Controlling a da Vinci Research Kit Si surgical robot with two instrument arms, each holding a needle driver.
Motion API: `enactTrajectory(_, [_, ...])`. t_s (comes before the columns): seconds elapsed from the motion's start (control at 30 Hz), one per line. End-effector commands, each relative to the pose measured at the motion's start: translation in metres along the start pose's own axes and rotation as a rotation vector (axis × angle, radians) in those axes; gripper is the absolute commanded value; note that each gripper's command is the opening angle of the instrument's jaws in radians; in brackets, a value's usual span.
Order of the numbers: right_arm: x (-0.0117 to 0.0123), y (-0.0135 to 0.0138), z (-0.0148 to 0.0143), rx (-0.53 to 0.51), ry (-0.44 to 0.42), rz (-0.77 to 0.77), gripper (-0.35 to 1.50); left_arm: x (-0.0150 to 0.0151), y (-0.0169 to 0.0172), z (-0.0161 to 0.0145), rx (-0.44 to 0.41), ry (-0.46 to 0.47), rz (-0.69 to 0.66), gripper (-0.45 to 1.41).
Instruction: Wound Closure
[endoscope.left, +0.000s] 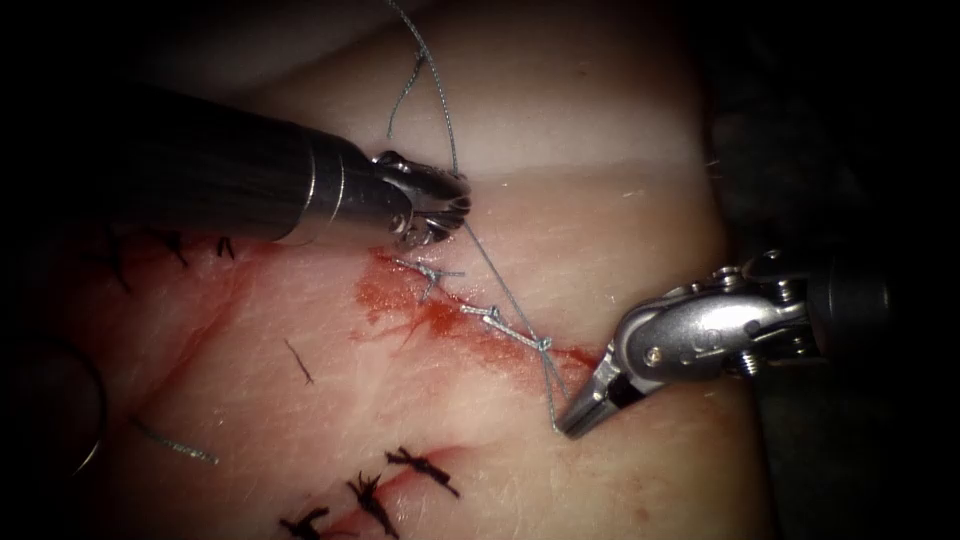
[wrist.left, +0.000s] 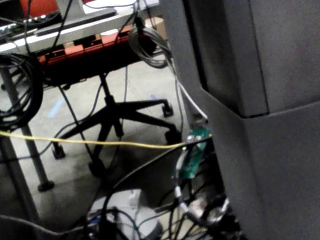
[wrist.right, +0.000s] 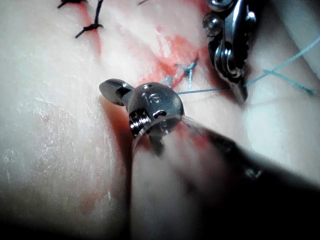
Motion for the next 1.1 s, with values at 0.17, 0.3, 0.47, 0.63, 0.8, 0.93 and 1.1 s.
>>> enactTrajectory(0.17, [0.0007,0.001,0.0005,0.011,-0.037,-0.042,-0.35,0.0003,0.0007,0.0013,0.038,0.034,0.037,-0.45])
enactTrajectory(0.3, [0.0002,0.0011,0.0008,0.001,-0.047,-0.015,-0.35,0.0005,0.0008,0.0021,0.047,0.053,0.056,-0.45])
enactTrajectory(0.47, [-0.0004,0.0011,0.0017,0.015,-0.043,-0.02,-0.35,0.001,0.0004,0.0038,0.061,0.079,0.078,-0.45])
enactTrajectory(0.63, [-0.0005,0.0007,0.003,0.024,-0.024,-0.016,-0.35,0.0016,-0.0002,0.0057,0.054,0.095,0.086,-0.45])
enactTrajectory(0.8, [-0.0003,0.0003,0.0031,0.041,-0.018,-0.026,-0.35,0.002,-0.0003,0.006,0.047,0.099,0.077,-0.45])
enactTrajectory(0.93, [-0.0002,0.0001,0.0027,0.044,-0.031,-0.037,-0.35,0.0017,0.0002,0.0055,0.032,0.099,0.078,-0.45])
enactTrajectory(1.1, [0.0002,0.0006,-0.0001,-0.124,-0.06,0.068,-0.35,0.0014,0.0016,0.0023,-0.06,0.053,0.07,-0.45])
